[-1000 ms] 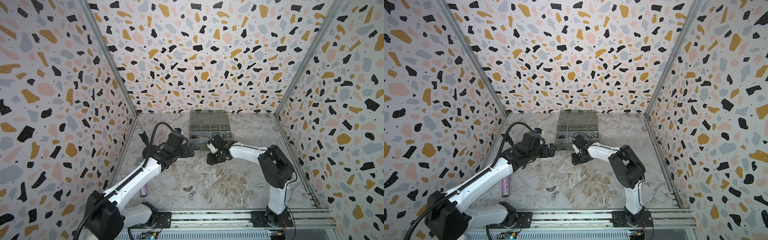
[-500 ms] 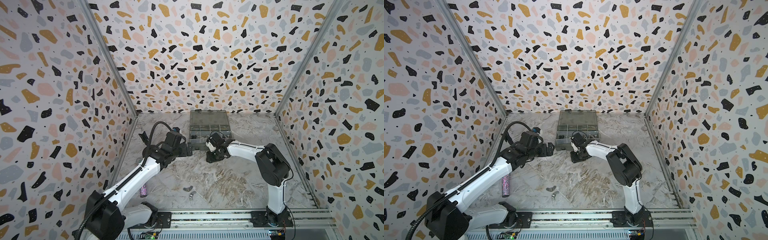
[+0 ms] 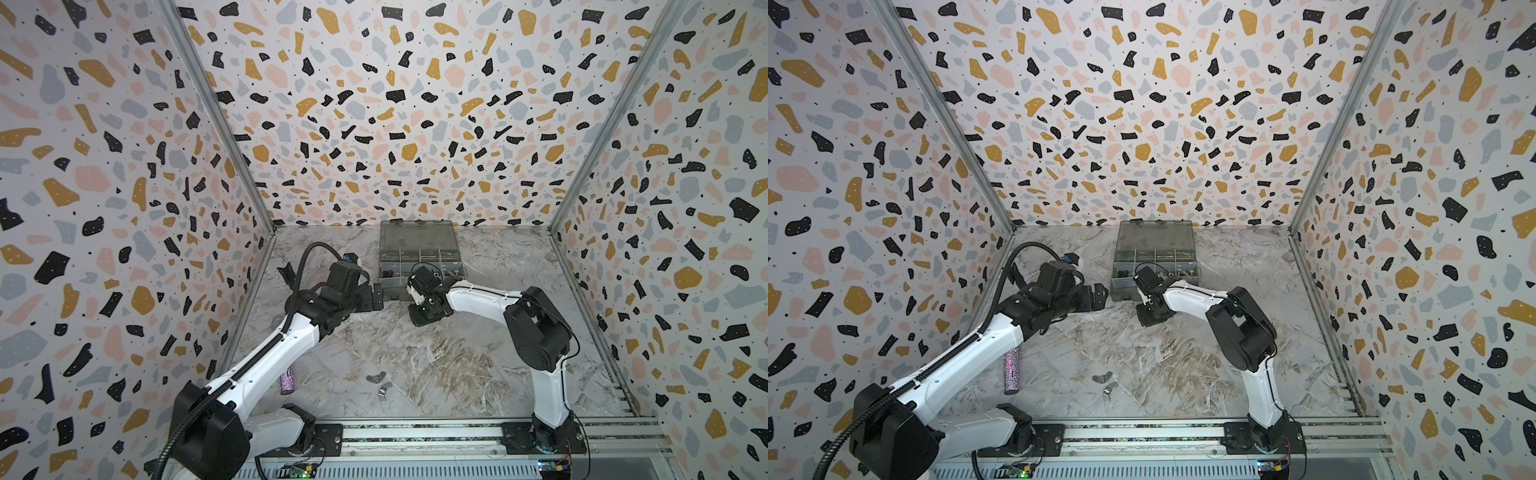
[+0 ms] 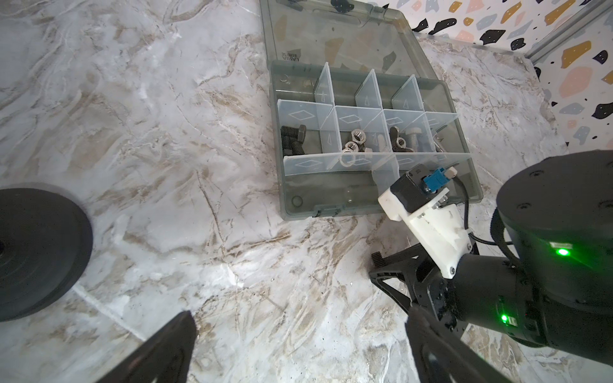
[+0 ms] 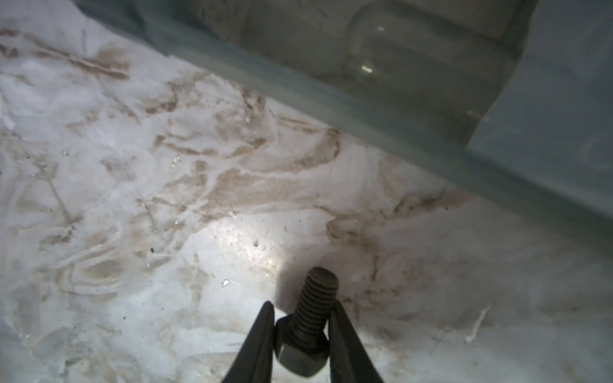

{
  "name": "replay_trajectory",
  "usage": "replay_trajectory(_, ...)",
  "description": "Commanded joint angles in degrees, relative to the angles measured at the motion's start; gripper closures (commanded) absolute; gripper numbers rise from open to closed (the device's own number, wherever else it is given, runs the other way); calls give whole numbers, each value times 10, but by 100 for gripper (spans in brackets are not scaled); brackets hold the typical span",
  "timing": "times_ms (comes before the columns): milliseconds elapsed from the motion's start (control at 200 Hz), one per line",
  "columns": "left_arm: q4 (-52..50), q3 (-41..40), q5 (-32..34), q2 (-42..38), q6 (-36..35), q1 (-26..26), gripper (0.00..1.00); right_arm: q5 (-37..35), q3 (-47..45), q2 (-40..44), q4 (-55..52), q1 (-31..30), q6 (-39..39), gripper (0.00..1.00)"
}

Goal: Sort the screws and nuts into containers
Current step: Pick up the screw from the center of the table.

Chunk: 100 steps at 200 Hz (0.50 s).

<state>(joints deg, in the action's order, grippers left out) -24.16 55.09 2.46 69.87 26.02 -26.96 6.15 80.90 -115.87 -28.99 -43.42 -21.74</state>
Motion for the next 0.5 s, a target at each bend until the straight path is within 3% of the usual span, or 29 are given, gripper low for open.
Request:
replay_trajectory(0, 16, -3, -8, 3, -12, 5, 0, -7, 9, 25, -49, -3, 6, 74)
replay_trajectory(496, 7, 22, -6, 22, -12, 7, 1, 21, 43, 104, -68, 20, 25, 74)
